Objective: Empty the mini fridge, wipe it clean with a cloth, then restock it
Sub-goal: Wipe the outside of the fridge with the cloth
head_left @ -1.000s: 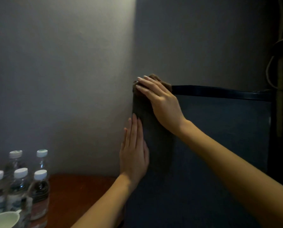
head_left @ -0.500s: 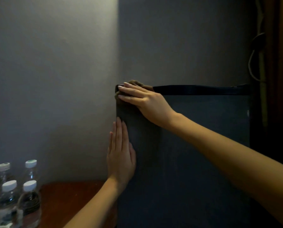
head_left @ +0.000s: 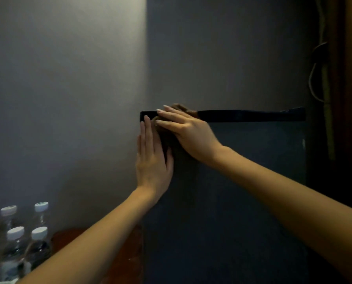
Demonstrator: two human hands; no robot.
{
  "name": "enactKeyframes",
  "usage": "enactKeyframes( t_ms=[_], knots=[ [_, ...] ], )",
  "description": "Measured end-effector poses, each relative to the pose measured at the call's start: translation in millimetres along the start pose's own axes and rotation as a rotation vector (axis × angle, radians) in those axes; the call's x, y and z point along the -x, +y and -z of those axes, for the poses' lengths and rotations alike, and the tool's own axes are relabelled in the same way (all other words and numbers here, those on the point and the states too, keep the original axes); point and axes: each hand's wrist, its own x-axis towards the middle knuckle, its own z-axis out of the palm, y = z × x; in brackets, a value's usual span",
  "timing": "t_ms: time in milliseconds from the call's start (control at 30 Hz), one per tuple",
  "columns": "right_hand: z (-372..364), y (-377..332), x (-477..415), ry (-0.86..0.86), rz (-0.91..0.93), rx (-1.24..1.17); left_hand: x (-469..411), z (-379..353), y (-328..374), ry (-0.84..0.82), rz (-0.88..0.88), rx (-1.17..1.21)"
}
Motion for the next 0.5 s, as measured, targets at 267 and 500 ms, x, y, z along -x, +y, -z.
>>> enactKeyframes(
  t_ms=[267, 500],
  knots=[
    [44, 59, 61, 0.028, -0.072, 0.046, 1, -5, -3, 0.027, -0.045, -0.044],
    [117, 138, 171, 0.177, -0.65, 0.121, 2, -8, 2, 0.043, -0.011, -0.076]
  ],
)
